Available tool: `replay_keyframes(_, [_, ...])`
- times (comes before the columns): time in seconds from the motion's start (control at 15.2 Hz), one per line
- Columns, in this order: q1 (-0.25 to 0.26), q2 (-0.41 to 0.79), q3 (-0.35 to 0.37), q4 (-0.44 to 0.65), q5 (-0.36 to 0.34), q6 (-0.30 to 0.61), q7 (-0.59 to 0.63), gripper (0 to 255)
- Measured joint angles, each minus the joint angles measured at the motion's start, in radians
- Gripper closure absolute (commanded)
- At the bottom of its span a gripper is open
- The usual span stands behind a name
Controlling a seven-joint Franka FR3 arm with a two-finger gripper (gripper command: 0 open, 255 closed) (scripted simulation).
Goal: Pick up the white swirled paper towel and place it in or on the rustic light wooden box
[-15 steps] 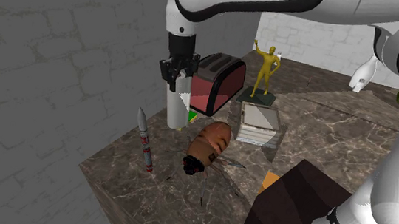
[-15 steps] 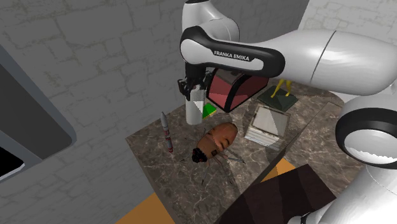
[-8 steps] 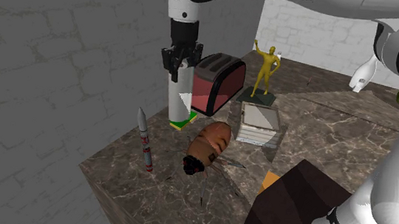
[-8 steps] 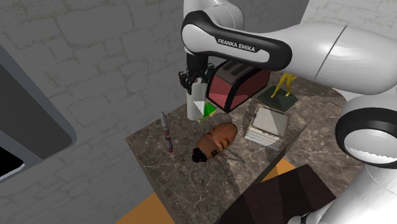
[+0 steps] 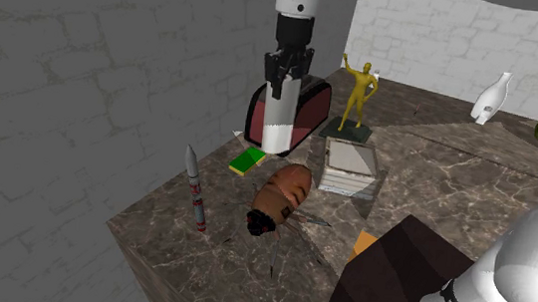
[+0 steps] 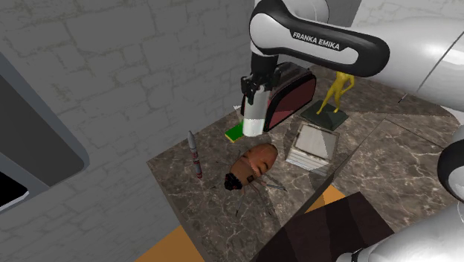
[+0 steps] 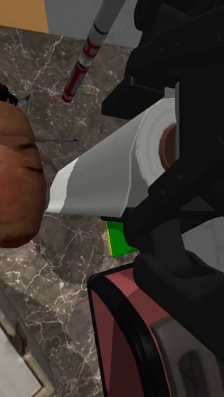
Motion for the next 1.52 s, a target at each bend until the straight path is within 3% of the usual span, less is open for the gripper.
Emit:
replay_keyframes(0.53, [-0.087, -0.151, -0.101, -0.130, 0.025, -0.028, -0.189, 255])
replay_keyframes(1.06, [-0.163, -0.250, -0.216, -0.178, 0.012, -0.087, -0.376, 255])
replay_keyframes(1.52, [-0.226, -0.260, -0.321, -0.135, -0.017, -0.146, -0.541, 255])
